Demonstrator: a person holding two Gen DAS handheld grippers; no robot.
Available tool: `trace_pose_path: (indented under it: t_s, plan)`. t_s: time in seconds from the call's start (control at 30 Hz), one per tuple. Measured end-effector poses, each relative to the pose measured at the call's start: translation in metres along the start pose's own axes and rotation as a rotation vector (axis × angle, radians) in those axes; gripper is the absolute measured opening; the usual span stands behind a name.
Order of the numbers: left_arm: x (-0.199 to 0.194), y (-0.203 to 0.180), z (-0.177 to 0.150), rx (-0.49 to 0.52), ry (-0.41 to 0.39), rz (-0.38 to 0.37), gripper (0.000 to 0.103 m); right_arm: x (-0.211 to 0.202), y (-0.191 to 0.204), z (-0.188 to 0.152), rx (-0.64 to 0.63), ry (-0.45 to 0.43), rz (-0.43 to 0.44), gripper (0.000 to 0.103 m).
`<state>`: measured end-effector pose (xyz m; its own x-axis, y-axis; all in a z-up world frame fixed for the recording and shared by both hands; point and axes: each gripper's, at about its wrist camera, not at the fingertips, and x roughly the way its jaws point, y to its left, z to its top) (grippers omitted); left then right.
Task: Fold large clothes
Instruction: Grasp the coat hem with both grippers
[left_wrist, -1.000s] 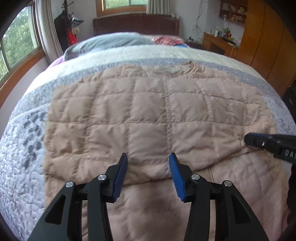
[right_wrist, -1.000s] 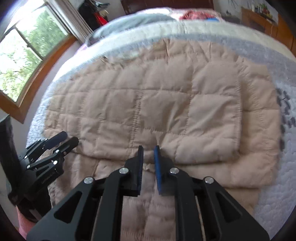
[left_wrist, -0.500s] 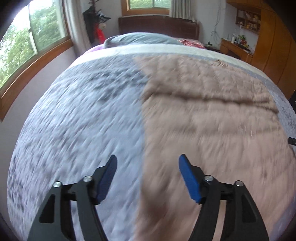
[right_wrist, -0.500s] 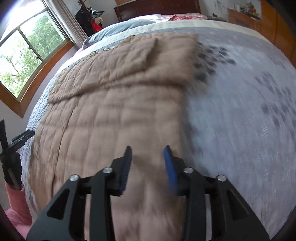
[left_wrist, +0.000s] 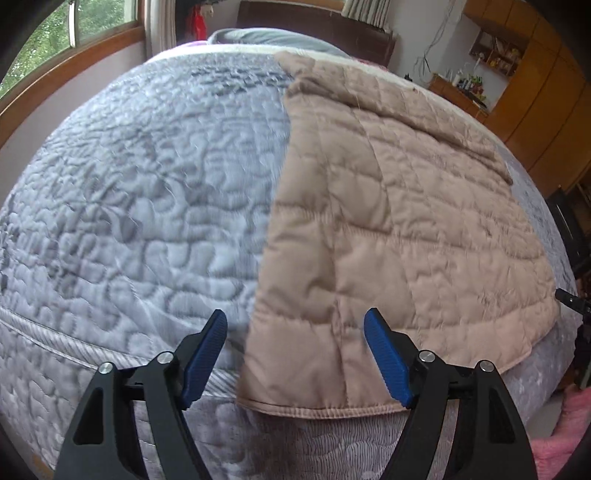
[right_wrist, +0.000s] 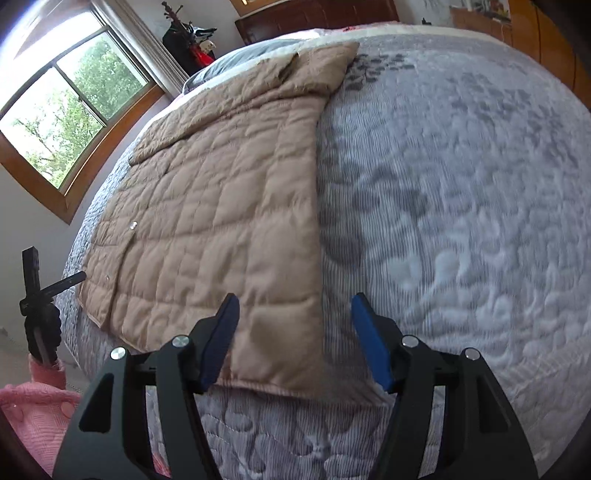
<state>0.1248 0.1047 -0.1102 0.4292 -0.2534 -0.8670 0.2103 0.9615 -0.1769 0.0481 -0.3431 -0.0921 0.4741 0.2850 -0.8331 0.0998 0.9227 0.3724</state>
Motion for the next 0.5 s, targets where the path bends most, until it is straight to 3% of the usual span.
trace_pose_path:
  t_s: [0.1, 0.17, 0.2, 0.23, 0.3, 0.33, 0.37, 0.5]
  plan:
    - [0.006, -0.006, -0.004, 0.005, 0.005, -0.049, 0.075, 0.008, 0.004, -0.003, -0.014, -0.012, -0.01, 0.062]
    - [0.007, -0.01, -0.006, 0.015, -0.008, -0.033, 0.066, 0.01, 0.01, -0.003, -0.038, -0.019, -0.025, 0.055]
    - [0.007, -0.011, -0.006, 0.017, -0.012, -0.027, 0.063, 0.012, 0.013, -0.003, -0.045, -0.016, -0.025, 0.045]
    - [0.006, -0.012, -0.006, 0.013, -0.016, -0.024, 0.056, 0.015, 0.017, -0.003, -0.057, -0.011, -0.021, 0.037]
    - [0.004, -0.013, -0.006, 0.011, -0.023, -0.022, 0.038, 0.016, 0.025, -0.004, -0.094, -0.017, -0.055, 0.03]
    - [0.003, -0.012, -0.006, 0.006, -0.021, -0.033, 0.026, 0.016, 0.029, -0.005, -0.108, -0.021, -0.037, 0.02]
    - [0.001, -0.011, -0.006, -0.003, -0.021, -0.044, 0.018, 0.015, 0.028, -0.005, -0.1, -0.024, -0.018, 0.015]
    - [-0.011, -0.009, -0.009, -0.025, -0.054, -0.068, 0.013, 0.008, 0.023, -0.006, -0.069, -0.04, 0.016, 0.011]
